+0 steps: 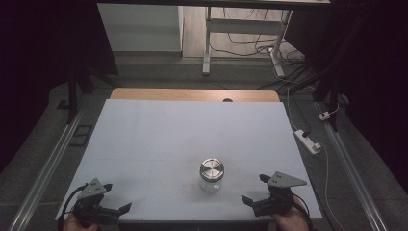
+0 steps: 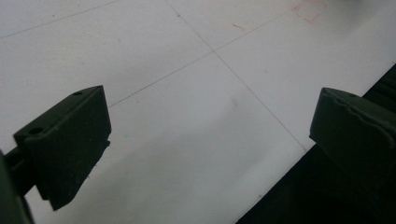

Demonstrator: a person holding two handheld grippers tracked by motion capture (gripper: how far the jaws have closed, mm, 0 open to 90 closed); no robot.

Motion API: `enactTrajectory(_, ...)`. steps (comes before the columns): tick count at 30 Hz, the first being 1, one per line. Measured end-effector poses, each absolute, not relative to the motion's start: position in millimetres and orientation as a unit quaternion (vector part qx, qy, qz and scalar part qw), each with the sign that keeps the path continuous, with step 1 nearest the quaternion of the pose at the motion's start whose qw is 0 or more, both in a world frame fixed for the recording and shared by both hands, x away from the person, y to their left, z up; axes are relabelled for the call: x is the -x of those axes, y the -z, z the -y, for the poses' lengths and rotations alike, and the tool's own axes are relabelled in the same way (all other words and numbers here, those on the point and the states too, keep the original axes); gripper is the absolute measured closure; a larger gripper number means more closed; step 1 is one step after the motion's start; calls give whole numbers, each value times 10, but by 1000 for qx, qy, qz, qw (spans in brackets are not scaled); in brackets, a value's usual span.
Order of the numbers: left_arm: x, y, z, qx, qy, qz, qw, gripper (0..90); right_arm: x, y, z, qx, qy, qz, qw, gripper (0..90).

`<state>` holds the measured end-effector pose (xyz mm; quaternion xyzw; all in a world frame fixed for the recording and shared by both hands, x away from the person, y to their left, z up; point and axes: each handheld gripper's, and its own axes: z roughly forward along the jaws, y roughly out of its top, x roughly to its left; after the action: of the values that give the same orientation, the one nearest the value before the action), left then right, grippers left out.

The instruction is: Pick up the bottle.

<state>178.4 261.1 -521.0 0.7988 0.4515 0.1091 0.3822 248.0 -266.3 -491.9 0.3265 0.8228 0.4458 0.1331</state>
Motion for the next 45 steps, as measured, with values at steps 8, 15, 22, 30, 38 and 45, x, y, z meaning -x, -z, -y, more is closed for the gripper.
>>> enactTrajectory(8, -1782, 5207, -2583, -804, -113, -442, 382, 0, -2541, 4941, 2522, -311, -452, -828, 113, 0)
enactTrajectory(15, -1786, 5209, -2579, -802, -112, -447, 380, 0, -2590, 4964, 2440, -307, -462, -826, 97, 0)
enactTrajectory(22, -1791, 5210, -2581, -801, -112, -450, 377, 0, -2656, 5006, 2285, -296, -448, -839, 89, 0)
enactTrajectory(30, -1791, 5210, -2598, -799, -117, -458, 372, 0, -2712, 5035, 2109, -285, -438, -849, 78, 1)
enactTrajectory(38, -1795, 5213, -2594, -799, -114, -458, 372, 0, -2786, 5068, 1960, -265, -434, -858, 76, 0)
enactTrajectory(45, -1798, 5214, -2594, -800, -113, -457, 372, 0, -2851, 5073, 1793, -256, -440, -858, 69, 0)
